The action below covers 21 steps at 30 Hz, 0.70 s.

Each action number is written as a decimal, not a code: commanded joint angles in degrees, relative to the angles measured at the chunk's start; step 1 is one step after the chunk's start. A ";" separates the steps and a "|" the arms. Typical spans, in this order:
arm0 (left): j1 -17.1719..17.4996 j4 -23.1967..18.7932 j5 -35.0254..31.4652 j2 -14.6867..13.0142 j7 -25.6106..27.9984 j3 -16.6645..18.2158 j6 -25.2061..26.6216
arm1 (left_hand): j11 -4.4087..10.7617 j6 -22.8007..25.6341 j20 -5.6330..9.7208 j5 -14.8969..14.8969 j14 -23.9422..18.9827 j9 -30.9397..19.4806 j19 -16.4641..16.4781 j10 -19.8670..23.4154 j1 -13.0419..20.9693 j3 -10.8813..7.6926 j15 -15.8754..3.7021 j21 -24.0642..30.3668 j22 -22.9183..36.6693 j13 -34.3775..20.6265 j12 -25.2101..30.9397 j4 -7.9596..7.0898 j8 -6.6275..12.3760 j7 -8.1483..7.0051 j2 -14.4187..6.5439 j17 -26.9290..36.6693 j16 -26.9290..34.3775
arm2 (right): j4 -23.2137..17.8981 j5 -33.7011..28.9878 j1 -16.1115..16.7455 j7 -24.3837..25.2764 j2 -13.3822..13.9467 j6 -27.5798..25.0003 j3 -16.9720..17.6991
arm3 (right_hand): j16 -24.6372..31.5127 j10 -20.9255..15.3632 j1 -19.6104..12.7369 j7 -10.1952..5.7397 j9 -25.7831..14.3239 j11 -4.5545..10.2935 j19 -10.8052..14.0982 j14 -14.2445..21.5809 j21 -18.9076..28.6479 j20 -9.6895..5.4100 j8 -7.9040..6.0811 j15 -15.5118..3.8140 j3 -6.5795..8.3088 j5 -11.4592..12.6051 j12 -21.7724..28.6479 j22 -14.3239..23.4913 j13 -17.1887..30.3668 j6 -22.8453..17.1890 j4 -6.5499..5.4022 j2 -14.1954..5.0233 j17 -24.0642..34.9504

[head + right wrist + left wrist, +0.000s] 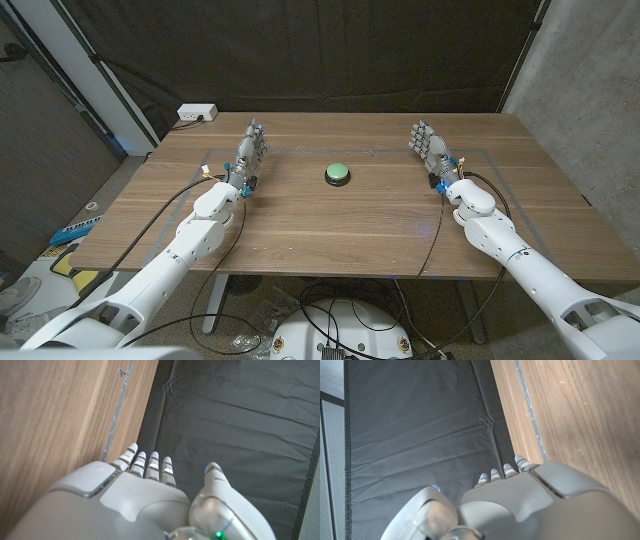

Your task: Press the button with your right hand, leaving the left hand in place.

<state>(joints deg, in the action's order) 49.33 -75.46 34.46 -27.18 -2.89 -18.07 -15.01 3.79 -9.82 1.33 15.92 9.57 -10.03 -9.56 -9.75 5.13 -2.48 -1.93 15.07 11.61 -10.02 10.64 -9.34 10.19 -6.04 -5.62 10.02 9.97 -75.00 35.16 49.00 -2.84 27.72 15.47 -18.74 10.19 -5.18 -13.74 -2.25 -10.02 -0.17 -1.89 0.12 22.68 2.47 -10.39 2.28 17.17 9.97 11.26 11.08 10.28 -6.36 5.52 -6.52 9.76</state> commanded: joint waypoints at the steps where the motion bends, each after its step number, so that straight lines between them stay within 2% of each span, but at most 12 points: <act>1: 2.17 -1.25 -6.67 5.93 -3.90 7.66 3.26 | 0.33 -8.68 -0.08 0.31 8.51 -0.15 -1.08 -9.20 -0.05 0.13 -1.39 0.25 0.13 -0.22 0.28 -0.28 0.35 -0.23 -1.95 0.20 0.35 | -1.79 -5.82 1.85 -2.19 -3.52 -3.63 5.24 | 0.26 -0.53 -0.43 0.00 -0.27 -0.08 -0.12 0.13 0.30 0.45 -0.23 0.34 0.31 0.31 0.39 0.07 0.17 -0.36 0.08 0.11 0.17; 7: 2.52 -1.39 -9.28 8.31 -5.85 10.55 4.35 | 0.26 -8.73 -0.17 0.40 8.52 -0.15 -1.09 -9.24 -0.13 0.19 -1.37 0.23 0.11 -0.22 0.29 -0.25 0.35 -0.29 -1.93 0.19 0.36 | -2.50 -8.96 1.99 -3.16 -5.00 -5.11 6.83 | 0.25 -0.49 -0.50 0.01 -0.27 -0.05 -0.10 0.10 0.24 0.46 -0.23 0.37 0.34 0.33 0.39 0.07 0.17 -0.33 0.15 0.09 0.17; 21: 2.13 -0.52 -12.55 11.29 -9.27 14.02 5.60 | 0.33 -8.46 -0.32 0.65 8.41 -0.14 -0.95 -9.07 -0.26 0.30 -1.26 0.23 0.06 -0.22 0.41 -0.14 0.46 -0.89 -1.91 0.16 0.42 | -7.53 -19.66 1.15 -2.45 -3.85 -10.94 5.66 | 0.25 -0.59 -0.73 -0.26 -0.27 -0.08 -0.09 0.11 0.08 0.56 -0.25 0.60 0.44 0.37 0.45 0.06 0.17 -0.31 0.34 0.01 0.15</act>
<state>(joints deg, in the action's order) 51.51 -76.50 24.61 -18.60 -9.62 -7.31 -10.54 3.78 -9.82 1.33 16.34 9.56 -10.02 -9.55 -9.74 4.74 -2.47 -1.93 15.07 11.60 -10.01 10.64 -9.33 10.39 -6.65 -6.01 10.01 10.19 -79.54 23.37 50.79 -5.16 23.63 8.78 -12.79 10.18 -5.18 -13.74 -2.25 -10.01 -0.17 -1.89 0.12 22.67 2.46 -10.38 2.28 17.41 9.97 11.26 11.07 10.28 -6.35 5.77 -6.52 9.74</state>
